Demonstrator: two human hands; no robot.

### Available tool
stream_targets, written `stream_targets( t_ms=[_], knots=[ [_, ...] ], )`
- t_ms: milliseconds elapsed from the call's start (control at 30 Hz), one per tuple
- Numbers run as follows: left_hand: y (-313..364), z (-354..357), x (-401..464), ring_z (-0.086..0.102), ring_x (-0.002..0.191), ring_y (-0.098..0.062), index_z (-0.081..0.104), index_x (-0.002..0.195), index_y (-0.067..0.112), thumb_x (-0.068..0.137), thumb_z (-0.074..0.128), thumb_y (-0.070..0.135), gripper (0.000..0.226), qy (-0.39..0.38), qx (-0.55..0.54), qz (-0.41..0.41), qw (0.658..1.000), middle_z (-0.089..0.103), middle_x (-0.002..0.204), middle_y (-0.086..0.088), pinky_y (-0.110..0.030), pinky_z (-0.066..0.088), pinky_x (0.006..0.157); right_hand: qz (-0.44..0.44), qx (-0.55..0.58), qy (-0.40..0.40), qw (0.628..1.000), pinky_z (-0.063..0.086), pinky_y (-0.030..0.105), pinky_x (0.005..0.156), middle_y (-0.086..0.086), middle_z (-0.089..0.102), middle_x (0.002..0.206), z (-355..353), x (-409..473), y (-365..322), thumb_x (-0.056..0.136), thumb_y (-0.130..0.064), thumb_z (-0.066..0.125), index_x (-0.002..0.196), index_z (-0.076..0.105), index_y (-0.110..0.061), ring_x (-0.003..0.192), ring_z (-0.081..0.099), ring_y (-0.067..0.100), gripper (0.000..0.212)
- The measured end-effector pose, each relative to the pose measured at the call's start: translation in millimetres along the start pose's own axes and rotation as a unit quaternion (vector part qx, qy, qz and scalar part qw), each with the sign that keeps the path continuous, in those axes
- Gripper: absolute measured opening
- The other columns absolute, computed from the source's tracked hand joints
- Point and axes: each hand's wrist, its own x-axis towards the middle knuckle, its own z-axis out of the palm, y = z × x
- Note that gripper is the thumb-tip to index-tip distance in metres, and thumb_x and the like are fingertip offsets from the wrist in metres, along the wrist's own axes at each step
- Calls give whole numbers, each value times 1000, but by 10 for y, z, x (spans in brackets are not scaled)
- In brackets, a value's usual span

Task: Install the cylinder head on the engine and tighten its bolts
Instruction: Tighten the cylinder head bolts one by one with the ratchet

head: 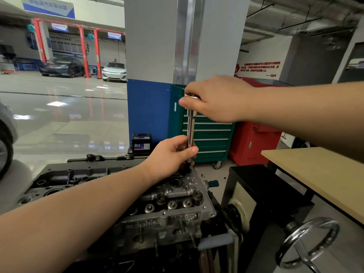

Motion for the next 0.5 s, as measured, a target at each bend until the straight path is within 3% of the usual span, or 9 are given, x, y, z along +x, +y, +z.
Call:
stream_targets(
  t_ms=[133, 233, 333, 500],
  knots=[
    [14, -23, 17, 75, 87, -28, 69, 112, 8, 105, 64, 20, 14, -12, -28, -20, 999, 75, 102, -17, -53, 60, 92, -38, 129, -130, 982, 46, 23, 78, -12, 69, 92, -172, 132, 209, 107, -54, 45, 136, 59, -29, 82, 65, 3, 42],
    [20, -24, 18, 76, 87, -29, 68, 112, 7, 105, 64, 19, 14, -12, -25, -20, 999, 75, 103, -19, -56, 60, 94, -60, 206, -168, 962, 46, 27, 100, -5, 71, 119, -187, 181, 325, 105, -50, 52, 139, 58, -39, 108, 65, 3, 36],
    [25, -11, -1, 76, 92, -35, 67, 115, 7, 105, 63, 20, 17, -6, -21, -20, 1000, 75, 106, -19, -57, 58, 97, -62, 245, -175, 952, 41, 26, 105, -15, 65, 131, -173, 175, 365, 103, -50, 56, 136, 60, -46, 124, 59, 2, 34],
    [60, 15, -17, 76, 97, -33, 66, 120, 6, 107, 60, 23, 22, 5, -4, -22, 1000, 75, 111, -18, -55, 57, 98, -9, 252, -129, 959, 56, 32, 76, -12, 69, 107, -85, 152, 279, 104, -54, 53, 134, 62, -42, 82, 75, 12, 33]
  ],
)
